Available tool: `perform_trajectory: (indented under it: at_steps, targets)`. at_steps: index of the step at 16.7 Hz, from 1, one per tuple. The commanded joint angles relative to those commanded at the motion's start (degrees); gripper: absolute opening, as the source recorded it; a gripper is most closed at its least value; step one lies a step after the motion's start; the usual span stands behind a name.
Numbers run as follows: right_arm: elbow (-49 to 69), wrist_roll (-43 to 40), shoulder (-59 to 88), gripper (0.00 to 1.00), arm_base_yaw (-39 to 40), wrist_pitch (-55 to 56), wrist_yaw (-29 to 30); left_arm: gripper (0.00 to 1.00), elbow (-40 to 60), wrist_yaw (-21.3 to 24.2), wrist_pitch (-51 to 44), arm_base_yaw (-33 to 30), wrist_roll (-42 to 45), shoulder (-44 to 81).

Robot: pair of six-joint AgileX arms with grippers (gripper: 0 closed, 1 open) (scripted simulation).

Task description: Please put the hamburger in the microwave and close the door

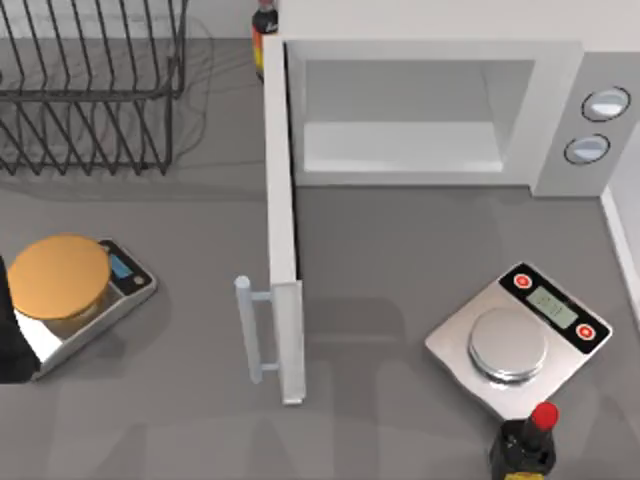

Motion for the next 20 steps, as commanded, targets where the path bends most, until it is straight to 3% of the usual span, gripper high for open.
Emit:
perform_trajectory:
  at_steps: [11,14,20]
  targets:
    - [23.78,-32.90,42.06,1.00,1.55,-30.46,0.20,1.00,0.00,0.00,0.00,0.00,0.00,0.00]
    - [27.03,-37.31,47.45,1.00,1.76,-34.58,0.22,1.00,0.00,0.00,0.00,0.00,0.00,0.00]
    - [27.36,-38.00,48.46,1.00,1.53,-35.20,0.23,1.00,0.00,0.00,0.00,0.00,0.00,0.00]
